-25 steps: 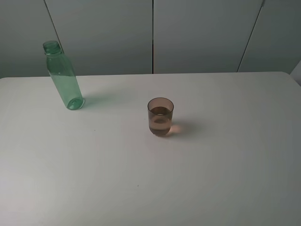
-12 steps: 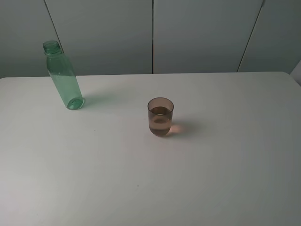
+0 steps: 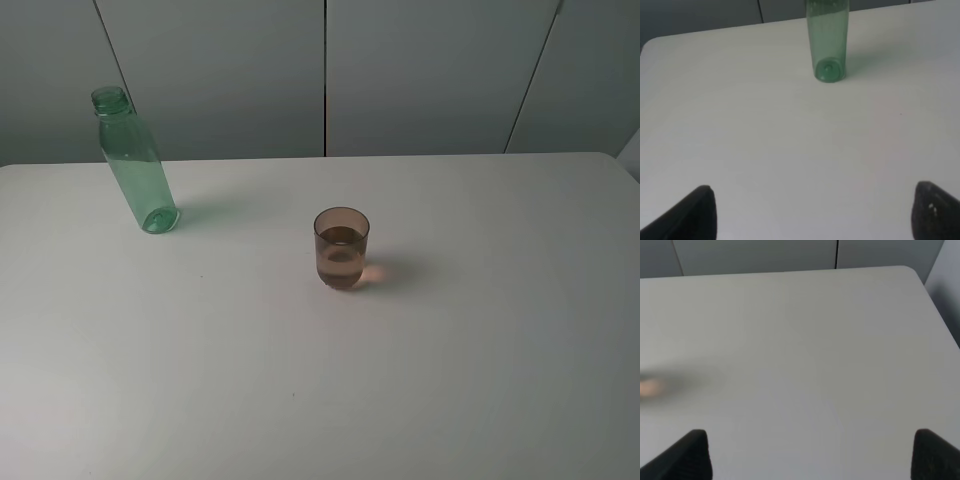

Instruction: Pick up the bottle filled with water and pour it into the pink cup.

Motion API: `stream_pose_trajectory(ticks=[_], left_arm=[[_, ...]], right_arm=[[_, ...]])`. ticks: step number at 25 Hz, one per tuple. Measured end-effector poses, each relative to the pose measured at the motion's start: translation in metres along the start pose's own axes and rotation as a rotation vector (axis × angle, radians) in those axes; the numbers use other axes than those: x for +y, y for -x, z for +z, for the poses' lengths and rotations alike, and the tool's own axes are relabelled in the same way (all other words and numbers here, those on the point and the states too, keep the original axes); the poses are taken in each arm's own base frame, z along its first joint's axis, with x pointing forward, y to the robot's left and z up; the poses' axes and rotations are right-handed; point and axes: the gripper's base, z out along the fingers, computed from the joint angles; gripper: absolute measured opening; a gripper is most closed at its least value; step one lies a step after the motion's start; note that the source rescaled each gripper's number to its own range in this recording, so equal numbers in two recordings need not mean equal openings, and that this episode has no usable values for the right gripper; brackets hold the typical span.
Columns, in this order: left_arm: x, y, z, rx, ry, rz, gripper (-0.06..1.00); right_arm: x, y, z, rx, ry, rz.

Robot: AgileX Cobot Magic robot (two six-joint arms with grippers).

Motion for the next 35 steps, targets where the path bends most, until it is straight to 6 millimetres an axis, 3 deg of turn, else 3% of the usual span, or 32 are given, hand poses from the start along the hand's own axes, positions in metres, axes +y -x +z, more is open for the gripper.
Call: stream_pose_trajectory(ticks=[35], left_arm=[[0.0003,0.0,0.0,0.0,0.011,-0.01,1.0]], right_arm=[[0.0,0.0,0.0,0.0,0.0,0.0]])
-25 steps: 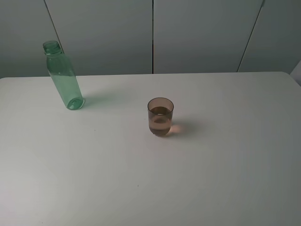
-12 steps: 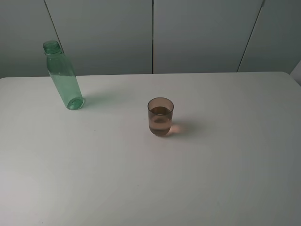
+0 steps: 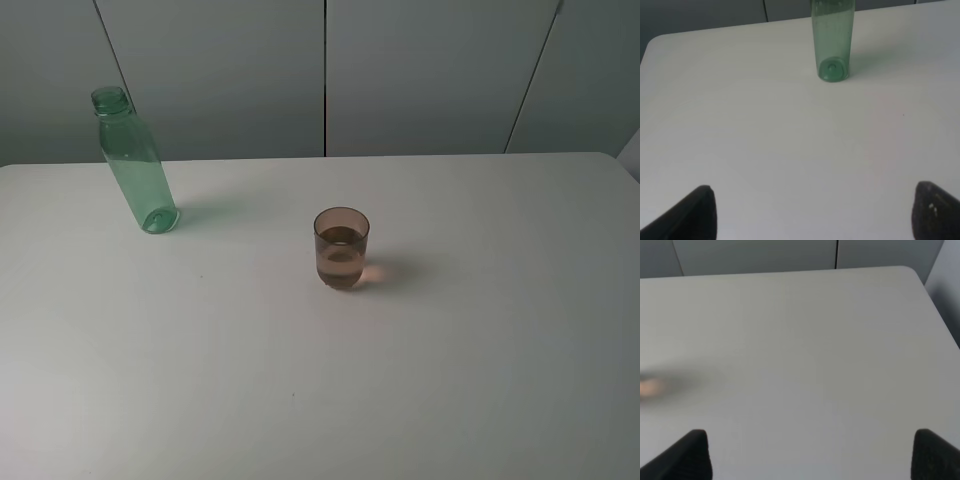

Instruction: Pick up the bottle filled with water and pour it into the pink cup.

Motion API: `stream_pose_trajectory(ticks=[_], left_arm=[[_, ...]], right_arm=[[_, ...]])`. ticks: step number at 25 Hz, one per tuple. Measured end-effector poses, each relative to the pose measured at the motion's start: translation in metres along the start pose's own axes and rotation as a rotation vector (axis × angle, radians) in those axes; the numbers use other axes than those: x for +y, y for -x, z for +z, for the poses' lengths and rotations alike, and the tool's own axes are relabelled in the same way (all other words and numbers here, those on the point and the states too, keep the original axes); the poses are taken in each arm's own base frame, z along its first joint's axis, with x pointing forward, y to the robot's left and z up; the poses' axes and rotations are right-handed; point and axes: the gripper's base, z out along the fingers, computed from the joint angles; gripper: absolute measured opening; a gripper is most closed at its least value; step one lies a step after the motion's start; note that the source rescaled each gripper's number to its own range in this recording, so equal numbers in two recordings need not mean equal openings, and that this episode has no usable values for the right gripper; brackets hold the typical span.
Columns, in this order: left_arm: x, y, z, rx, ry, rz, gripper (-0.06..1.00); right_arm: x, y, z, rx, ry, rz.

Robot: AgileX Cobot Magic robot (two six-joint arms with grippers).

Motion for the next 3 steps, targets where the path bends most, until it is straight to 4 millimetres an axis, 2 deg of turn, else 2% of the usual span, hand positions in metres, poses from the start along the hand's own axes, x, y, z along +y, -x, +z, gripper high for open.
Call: stream_pose_trajectory(ticks=[3], left_arm=[[0.0009,0.0,0.0,0.0,0.01,-0.001,1.0]], right_arm=[[0.0,0.0,0.0,0.0,0.0,0.0]])
